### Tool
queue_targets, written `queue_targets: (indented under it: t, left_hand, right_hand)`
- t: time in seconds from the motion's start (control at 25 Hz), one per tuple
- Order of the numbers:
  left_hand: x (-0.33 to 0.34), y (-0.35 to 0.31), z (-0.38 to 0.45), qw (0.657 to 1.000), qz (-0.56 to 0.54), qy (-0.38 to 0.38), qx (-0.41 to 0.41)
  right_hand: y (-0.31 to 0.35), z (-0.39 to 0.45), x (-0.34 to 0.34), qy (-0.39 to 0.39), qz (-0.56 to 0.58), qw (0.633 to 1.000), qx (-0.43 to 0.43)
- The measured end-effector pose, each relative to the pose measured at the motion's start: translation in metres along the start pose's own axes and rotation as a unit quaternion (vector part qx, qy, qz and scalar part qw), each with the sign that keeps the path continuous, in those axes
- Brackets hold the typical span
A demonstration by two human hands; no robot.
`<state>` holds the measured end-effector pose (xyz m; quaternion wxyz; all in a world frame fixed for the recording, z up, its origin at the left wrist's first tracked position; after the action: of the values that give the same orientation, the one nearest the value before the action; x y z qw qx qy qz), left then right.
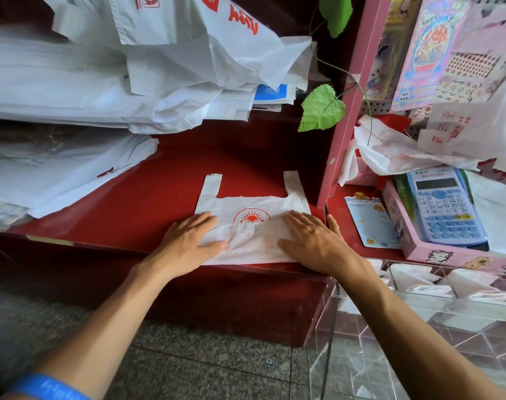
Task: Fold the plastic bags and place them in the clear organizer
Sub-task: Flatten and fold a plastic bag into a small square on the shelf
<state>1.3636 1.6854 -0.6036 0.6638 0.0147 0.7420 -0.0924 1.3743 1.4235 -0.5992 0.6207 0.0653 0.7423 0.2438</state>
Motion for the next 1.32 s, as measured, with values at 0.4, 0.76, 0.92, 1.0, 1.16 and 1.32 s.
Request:
queue_targets:
  t: [0.4,0.76,0.92,1.0,1.16,1.32]
  left_hand:
    - [0.0,0.003,0.001,0.999,0.023,0.046,-0.005]
    - [0.002,0.003,-0.001,0.996,0.025,0.081,0.002]
    - [-0.001,0.011,-0.004,0.993,0.01,0.112,0.022]
    - [-0.005,0.013,-0.006,0.993,-0.013,0.108,0.035]
    - [-0.011,-0.021,0.001,0.994,0.024,-0.066,0.079]
    - [-0.001,-0.037,0.01,0.992,0.094,-0.068,0.058]
  right_hand:
    - [0.026,-0.02,0.019,-0.122,-0.041,0.984,-0.12]
    - [0.029,-0.028,0.036,-0.012,-0.021,0.995,-0.096]
    - [0.027,-0.027,0.036,0.004,-0.03,0.995,-0.092]
    - [0.028,-0.026,0.036,0.01,-0.033,0.996,-0.087]
    - [0.034,-0.02,0.035,0.024,-0.017,0.996,-0.081]
    - [0.035,-0.009,0.027,-0.029,0.003,0.993,-0.113]
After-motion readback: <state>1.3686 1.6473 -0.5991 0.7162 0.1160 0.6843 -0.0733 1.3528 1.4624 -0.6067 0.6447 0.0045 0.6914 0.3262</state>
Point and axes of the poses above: each hand's wrist, its own z-axis towards the middle knuckle, its own x-axis out of the palm, y = z × x, the point moved 2 cm from there along z, towards the middle knuckle, and after that the axes turned 13 degrees about z, right-handed, at the moved point
